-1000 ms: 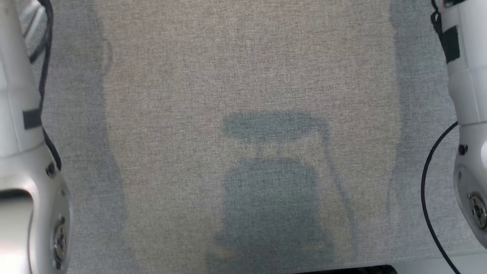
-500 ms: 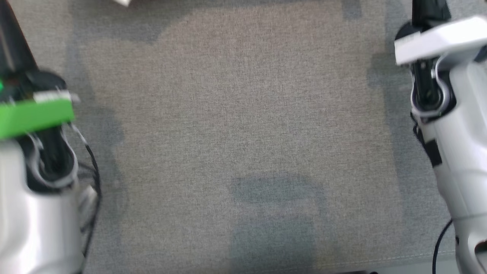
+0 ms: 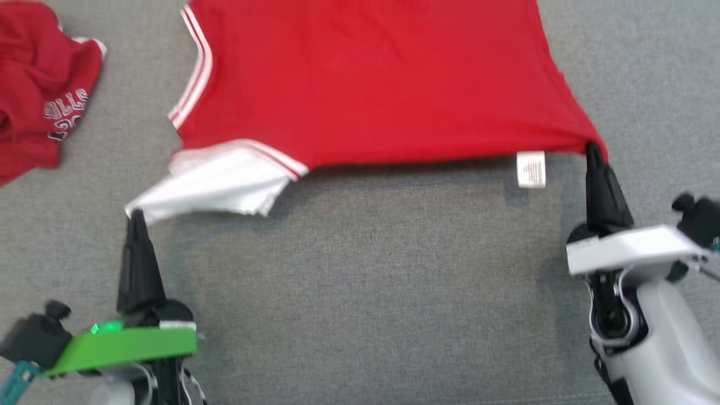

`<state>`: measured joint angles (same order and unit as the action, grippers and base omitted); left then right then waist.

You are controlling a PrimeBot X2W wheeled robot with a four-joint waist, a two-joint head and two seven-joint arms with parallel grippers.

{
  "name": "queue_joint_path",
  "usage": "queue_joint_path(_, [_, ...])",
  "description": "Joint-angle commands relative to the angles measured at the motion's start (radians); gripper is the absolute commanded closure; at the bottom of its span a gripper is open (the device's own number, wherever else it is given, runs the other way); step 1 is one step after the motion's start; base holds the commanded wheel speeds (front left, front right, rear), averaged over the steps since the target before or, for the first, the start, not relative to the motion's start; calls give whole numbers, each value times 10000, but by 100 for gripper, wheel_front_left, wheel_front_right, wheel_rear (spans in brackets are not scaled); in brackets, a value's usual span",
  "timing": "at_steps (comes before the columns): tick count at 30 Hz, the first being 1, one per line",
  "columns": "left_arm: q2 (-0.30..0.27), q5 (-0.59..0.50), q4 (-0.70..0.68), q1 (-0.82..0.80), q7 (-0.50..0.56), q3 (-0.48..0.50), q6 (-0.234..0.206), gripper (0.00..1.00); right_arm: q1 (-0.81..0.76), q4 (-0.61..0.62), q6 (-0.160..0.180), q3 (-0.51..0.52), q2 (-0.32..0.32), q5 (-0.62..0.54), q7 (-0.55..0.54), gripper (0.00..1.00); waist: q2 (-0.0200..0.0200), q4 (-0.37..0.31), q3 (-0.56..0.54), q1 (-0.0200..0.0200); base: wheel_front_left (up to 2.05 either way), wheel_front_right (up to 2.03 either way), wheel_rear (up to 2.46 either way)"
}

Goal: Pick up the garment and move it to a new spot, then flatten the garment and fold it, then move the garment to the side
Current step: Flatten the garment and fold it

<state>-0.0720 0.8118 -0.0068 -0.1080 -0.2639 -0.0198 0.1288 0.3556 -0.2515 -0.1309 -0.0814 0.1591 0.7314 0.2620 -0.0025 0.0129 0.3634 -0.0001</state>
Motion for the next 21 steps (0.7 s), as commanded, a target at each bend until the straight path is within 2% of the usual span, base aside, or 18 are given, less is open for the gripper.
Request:
queue_joint_path(1, [41, 85, 75, 377, -9, -47, 21, 100, -439, 124, 5, 148, -60, -135, 33, 100, 25, 221, -887, 1, 0, 0, 0])
queue_joint_path(6, [-30, 381, 103, 1434, -7, -249, 21, 100, -1930, 702, 5, 542, -514, -574, 33, 100, 25, 209, -1404, 1, 0, 0, 0])
queue_joint_path(9, [-260, 511, 7, 1967, -9, -423, 21, 100, -2558, 982, 5, 504, -712, -594, 33, 100, 25, 70, -1653, 1, 0, 0, 0])
queue_joint_path(21, [-1040, 1219, -514, 3338, -7, -728, 21, 100, -4305, 1681, 5, 176, -1020, -432, 31, 100, 25, -421, -2360, 1, 0, 0, 0])
